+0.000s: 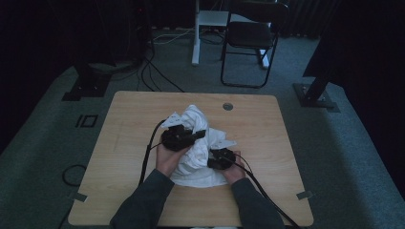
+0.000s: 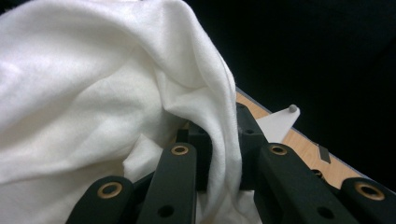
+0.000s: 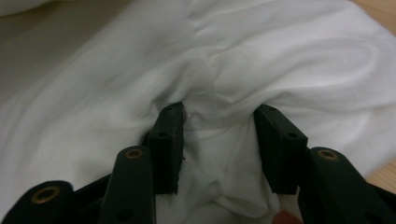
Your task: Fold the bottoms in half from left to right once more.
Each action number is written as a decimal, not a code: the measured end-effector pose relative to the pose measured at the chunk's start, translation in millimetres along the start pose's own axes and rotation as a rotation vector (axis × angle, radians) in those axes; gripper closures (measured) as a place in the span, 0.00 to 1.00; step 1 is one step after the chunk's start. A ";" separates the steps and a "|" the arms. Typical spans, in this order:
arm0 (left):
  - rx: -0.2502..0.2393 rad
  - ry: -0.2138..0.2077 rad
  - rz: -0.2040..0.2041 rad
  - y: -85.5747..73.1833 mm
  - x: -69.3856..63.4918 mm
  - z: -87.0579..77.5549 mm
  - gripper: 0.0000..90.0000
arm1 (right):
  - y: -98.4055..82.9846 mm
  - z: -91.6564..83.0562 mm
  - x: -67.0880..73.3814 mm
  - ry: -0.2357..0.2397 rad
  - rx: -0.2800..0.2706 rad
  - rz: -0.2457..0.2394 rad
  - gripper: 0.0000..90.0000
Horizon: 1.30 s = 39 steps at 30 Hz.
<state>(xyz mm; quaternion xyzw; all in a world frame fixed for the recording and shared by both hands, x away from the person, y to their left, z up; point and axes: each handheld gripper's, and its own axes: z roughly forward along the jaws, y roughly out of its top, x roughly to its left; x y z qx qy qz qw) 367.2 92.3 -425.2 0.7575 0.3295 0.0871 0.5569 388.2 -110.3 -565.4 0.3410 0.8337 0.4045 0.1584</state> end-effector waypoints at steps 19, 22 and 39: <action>0.112 -0.064 -0.014 -53.7 -1.2 65.7 0.91 | -20.0 -76.9 -67.6 -0.040 -0.122 0.161 0.45; 0.167 -0.070 -0.019 -65.7 -3.6 81.8 0.90 | -18.7 -78.7 -69.0 -0.049 -0.130 0.168 0.46; 0.278 -0.050 -0.013 -86.3 -6.1 106.1 0.75 | 24.4 -76.3 -51.0 0.063 -0.226 0.118 0.51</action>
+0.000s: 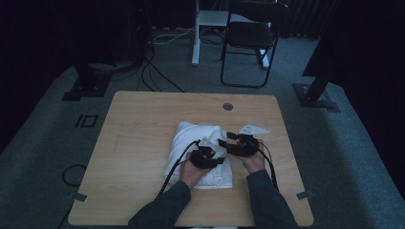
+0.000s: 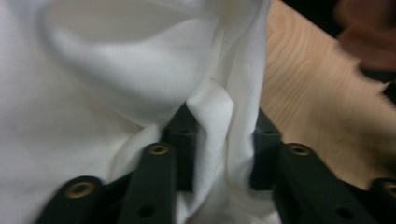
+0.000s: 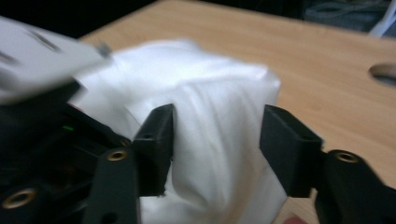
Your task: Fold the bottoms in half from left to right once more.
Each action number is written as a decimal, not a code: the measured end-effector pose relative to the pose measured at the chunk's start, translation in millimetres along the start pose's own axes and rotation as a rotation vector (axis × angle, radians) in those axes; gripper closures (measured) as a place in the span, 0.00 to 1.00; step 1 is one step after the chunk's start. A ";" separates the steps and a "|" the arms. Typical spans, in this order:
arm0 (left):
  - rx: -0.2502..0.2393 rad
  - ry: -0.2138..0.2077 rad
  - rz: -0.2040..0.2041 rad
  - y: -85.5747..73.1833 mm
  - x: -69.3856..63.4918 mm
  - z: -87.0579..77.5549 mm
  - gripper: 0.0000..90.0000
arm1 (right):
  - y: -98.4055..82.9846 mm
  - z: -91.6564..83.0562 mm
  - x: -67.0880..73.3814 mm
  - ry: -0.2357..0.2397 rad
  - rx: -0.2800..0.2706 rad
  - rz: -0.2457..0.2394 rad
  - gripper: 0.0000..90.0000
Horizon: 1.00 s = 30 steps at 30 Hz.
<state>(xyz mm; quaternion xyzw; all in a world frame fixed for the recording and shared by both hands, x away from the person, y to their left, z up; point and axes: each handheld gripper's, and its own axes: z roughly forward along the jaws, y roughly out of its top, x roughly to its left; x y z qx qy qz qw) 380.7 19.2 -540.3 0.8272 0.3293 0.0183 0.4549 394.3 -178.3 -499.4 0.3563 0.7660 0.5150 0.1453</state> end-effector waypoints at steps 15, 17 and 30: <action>-0.273 0.142 0.039 35.6 8.1 -125.0 0.62 | -9.9 11.2 -16.4 -0.050 0.049 0.064 0.88; -0.254 0.183 0.000 33.7 24.7 -134.4 0.65 | -11.5 10.3 -18.2 -0.053 0.045 0.068 0.88; -0.144 0.170 -0.043 -16.5 62.1 -111.3 0.70 | -20.7 5.0 -29.9 -0.083 0.072 0.083 0.88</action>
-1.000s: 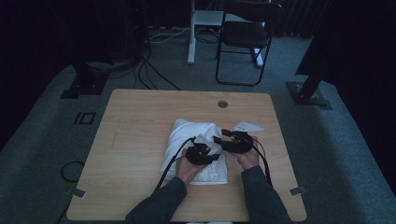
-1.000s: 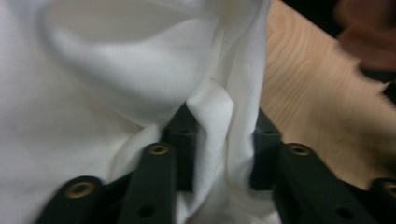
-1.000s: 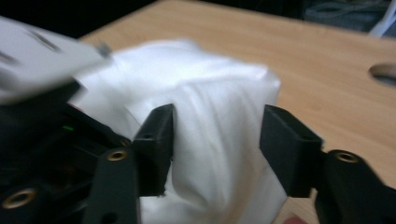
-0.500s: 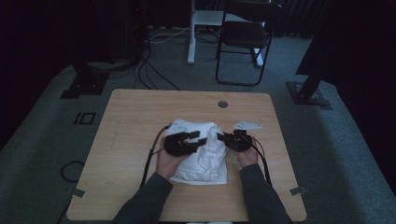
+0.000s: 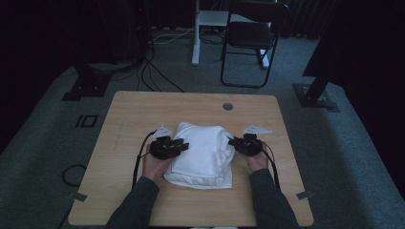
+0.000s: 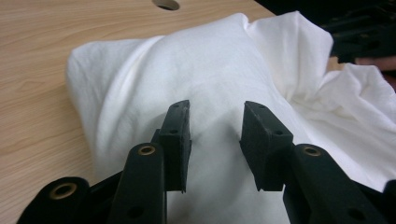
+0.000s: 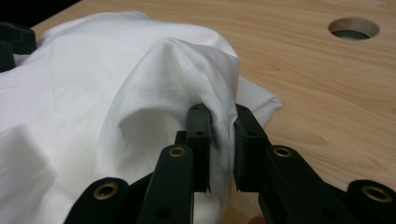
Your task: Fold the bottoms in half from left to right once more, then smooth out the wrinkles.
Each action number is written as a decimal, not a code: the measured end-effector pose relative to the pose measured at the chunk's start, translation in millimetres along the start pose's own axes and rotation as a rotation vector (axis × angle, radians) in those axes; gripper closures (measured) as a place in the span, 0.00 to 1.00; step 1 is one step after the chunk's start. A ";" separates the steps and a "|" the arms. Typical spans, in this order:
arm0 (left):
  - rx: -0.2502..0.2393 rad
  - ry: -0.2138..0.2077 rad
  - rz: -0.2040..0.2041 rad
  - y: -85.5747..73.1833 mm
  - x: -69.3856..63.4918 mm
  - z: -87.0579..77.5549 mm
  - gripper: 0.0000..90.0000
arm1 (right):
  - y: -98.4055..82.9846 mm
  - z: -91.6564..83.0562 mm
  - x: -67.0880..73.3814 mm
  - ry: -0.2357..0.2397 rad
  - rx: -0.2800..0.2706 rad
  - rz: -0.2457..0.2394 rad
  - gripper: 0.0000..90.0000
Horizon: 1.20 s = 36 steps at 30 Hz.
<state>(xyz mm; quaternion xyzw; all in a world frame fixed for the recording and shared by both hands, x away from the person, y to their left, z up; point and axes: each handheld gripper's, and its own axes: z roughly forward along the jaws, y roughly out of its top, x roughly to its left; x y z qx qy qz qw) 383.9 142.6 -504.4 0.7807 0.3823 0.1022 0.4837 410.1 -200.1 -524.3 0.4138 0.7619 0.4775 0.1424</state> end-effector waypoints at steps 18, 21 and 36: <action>0.023 0.132 0.095 -24.6 -20.0 27.8 0.70 | 14.7 -36.4 -7.5 -0.114 -0.040 -0.035 0.59; 0.019 0.140 0.085 -25.5 -21.9 27.9 0.70 | 20.5 -42.5 -2.5 -0.106 -0.066 -0.044 0.56; 0.007 0.141 0.082 -29.2 -25.3 25.8 0.70 | 25.4 11.7 6.5 -0.066 0.100 -0.078 0.53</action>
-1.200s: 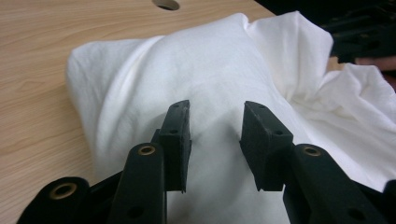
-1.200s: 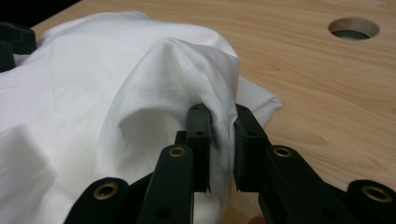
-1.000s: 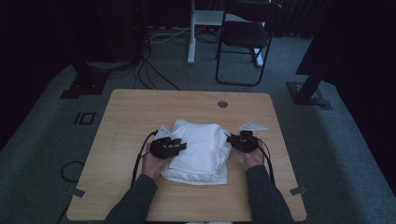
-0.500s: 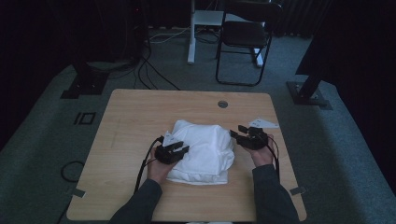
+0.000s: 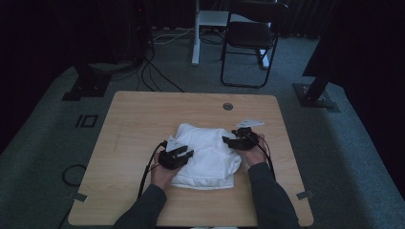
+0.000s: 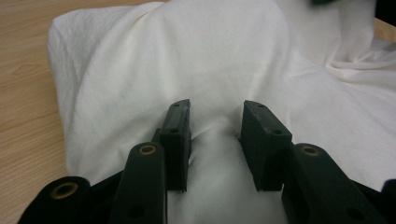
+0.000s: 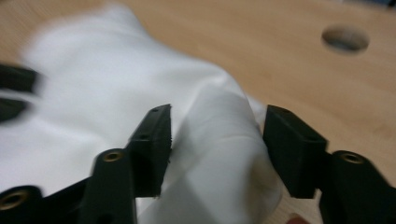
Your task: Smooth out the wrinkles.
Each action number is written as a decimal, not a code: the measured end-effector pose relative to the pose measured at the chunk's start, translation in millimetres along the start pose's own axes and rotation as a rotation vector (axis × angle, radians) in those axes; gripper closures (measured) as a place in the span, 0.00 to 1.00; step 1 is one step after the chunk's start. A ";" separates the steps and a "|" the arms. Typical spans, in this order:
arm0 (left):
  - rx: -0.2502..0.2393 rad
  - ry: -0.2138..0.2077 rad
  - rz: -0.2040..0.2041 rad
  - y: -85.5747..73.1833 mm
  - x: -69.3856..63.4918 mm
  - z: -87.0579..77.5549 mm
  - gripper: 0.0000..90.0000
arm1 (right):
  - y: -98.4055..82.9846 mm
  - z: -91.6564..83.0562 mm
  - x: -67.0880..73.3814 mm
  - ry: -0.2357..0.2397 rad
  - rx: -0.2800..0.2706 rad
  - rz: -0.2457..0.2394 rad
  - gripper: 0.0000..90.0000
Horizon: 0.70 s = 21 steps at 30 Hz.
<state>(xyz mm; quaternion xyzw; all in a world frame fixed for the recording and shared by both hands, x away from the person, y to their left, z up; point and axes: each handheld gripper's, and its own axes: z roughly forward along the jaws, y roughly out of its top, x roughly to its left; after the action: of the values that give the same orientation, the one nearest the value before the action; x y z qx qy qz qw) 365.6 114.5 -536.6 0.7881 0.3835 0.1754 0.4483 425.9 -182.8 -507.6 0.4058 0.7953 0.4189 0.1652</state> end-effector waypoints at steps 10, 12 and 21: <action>0.010 0.001 0.012 -0.1 -3.4 -0.2 0.70 | -18.6 5.0 -33.5 -0.036 0.041 0.051 0.72; 0.008 0.005 0.008 -1.0 -4.5 -0.9 0.71 | -25.2 0.3 -36.7 -0.109 0.054 0.060 0.72; -0.002 0.035 -0.011 -6.3 -15.1 -6.2 0.70 | -32.0 -38.7 -4.8 -0.027 -0.041 0.062 0.60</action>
<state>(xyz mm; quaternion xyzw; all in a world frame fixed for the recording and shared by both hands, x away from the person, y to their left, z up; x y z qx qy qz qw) 349.2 108.5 -537.5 0.7825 0.3953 0.1872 0.4432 389.3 -217.4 -510.6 0.4326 0.7713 0.4344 0.1712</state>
